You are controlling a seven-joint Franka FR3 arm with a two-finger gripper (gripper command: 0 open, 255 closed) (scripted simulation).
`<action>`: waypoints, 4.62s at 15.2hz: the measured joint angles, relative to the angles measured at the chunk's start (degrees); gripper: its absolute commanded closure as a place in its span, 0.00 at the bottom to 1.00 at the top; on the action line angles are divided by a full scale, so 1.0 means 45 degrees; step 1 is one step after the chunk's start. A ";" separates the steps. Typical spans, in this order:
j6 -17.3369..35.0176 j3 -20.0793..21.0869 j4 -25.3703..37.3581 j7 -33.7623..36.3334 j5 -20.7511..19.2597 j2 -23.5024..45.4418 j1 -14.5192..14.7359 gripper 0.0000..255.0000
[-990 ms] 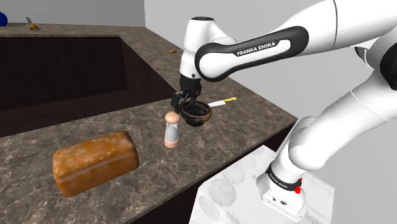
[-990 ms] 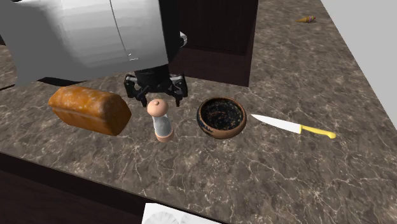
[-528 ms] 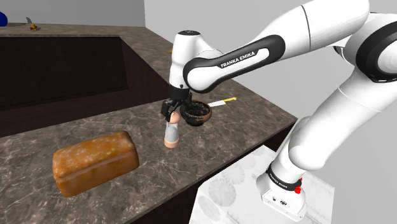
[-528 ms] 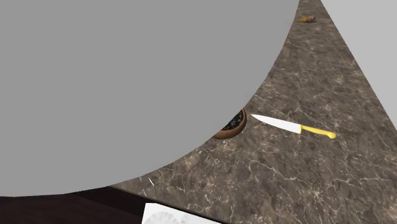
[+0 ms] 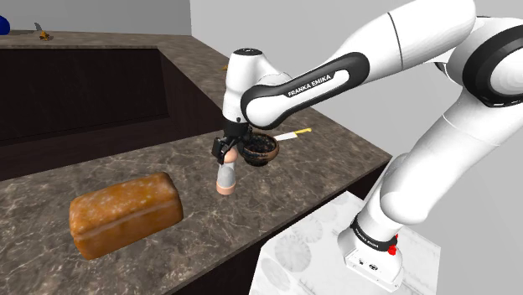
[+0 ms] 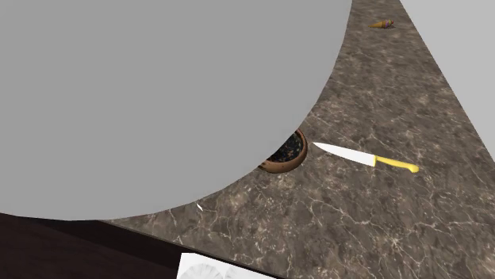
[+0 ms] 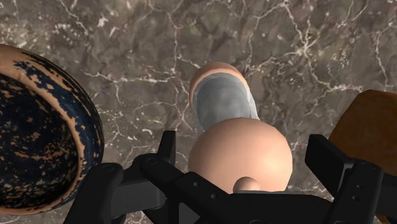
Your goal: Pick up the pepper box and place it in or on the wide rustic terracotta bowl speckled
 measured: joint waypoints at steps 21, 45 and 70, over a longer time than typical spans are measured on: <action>-0.1413 -0.0108 0.0837 -0.0199 0.0213 -0.0609 0.0010 1.00; -0.5515 -0.0364 0.4120 -0.0395 0.0395 -0.1464 -0.0026 1.00; -0.6913 -0.3833 0.5579 -0.5675 0.0008 -0.1238 -0.2035 1.00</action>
